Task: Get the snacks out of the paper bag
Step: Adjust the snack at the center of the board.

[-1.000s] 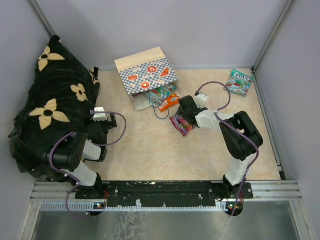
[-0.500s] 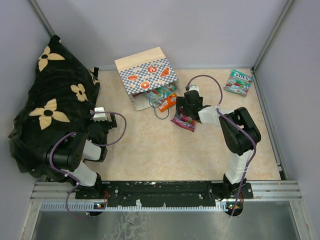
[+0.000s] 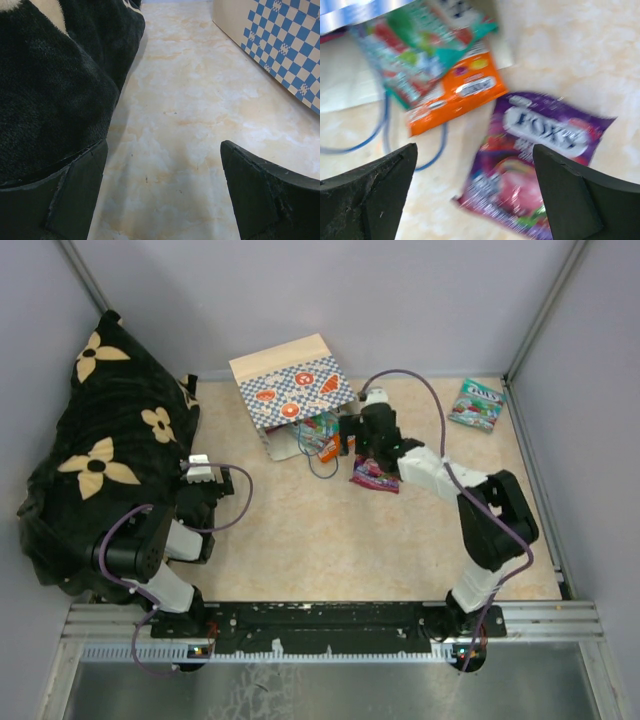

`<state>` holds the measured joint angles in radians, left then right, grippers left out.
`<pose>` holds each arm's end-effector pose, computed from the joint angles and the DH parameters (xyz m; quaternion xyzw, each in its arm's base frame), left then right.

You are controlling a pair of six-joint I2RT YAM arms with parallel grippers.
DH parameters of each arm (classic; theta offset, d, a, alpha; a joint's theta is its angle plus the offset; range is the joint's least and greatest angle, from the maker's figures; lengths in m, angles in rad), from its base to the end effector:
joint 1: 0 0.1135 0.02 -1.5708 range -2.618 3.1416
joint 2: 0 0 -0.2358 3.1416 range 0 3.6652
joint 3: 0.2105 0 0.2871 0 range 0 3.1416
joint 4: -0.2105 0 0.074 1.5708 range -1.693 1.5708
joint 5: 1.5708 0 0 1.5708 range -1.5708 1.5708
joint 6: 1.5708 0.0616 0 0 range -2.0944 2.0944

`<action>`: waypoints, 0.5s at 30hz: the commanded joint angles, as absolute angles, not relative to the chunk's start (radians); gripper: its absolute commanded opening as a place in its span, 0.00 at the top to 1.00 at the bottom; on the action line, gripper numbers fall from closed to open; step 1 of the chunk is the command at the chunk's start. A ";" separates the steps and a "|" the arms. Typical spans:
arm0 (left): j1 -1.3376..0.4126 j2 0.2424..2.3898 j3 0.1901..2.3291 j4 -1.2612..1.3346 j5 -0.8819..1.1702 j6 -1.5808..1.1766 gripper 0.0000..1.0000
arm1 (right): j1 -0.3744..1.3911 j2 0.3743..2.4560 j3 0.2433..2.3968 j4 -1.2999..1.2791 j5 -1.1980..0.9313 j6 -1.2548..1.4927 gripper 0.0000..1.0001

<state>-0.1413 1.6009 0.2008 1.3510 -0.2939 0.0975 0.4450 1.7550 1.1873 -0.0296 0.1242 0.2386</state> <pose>0.2666 -0.0199 0.0762 -0.0149 0.7234 0.0911 0.6843 0.4040 0.1842 0.1689 -0.0620 0.8805 0.1048 0.4582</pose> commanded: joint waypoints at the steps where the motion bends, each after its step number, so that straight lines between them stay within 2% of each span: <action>1: -0.135 1.608 0.210 1.376 -0.283 0.087 0.00 | 0.580 1.613 1.060 -0.001 0.438 0.357 0.01; 5: -0.135 1.608 0.210 1.376 -0.282 0.087 0.00 | 0.604 1.600 0.948 0.020 0.518 0.459 0.01; 10: -0.135 1.608 0.210 1.376 -0.282 0.086 0.00 | 0.603 1.643 0.927 0.014 0.563 0.447 0.01; 15: -0.135 1.608 0.210 1.376 -0.282 0.087 0.00 | 0.567 1.734 0.948 0.025 0.498 0.426 0.01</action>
